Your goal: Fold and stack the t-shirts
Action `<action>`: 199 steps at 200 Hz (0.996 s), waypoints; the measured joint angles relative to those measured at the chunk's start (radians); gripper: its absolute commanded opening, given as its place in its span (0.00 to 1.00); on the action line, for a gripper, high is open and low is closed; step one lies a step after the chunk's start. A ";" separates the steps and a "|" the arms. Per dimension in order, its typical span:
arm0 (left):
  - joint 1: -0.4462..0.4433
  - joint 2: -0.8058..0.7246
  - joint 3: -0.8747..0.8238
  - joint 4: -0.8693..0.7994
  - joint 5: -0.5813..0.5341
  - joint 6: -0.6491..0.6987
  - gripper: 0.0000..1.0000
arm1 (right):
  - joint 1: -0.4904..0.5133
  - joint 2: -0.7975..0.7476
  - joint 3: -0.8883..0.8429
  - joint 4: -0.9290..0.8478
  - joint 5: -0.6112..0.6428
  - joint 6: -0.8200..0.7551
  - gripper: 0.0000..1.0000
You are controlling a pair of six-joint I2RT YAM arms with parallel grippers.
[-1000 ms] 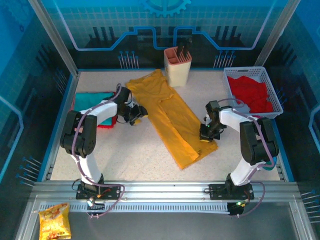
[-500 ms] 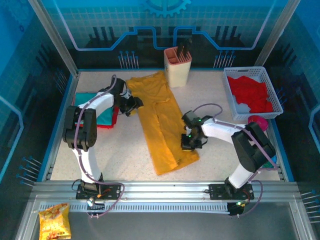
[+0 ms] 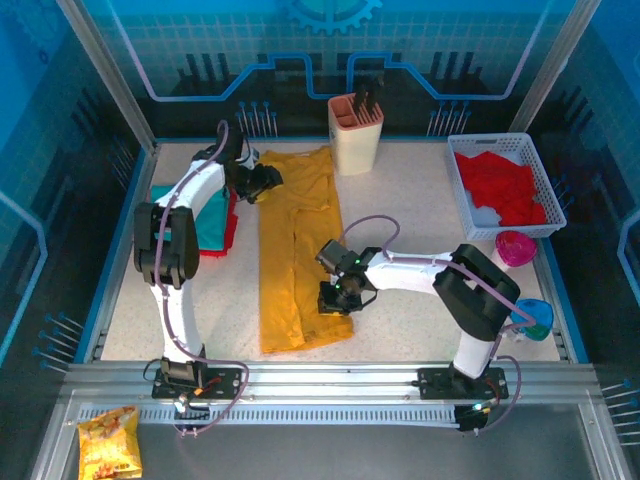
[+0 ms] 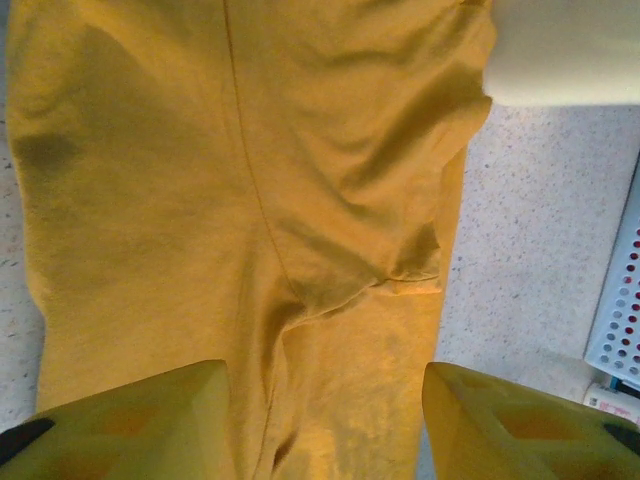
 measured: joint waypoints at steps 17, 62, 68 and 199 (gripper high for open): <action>0.000 -0.016 -0.064 0.008 -0.009 0.007 0.59 | -0.003 -0.031 0.000 -0.038 0.023 -0.022 0.55; 0.000 -0.244 -0.389 0.023 -0.008 0.018 0.73 | -0.065 -0.143 0.036 -0.147 0.062 -0.136 1.00; 0.000 -0.284 -0.427 0.024 -0.005 0.019 0.75 | -0.072 -0.152 0.048 -0.159 0.073 -0.159 1.00; -0.177 -1.057 -1.112 -0.067 0.004 -0.225 0.63 | -0.146 -0.322 -0.271 -0.071 -0.153 -0.161 0.70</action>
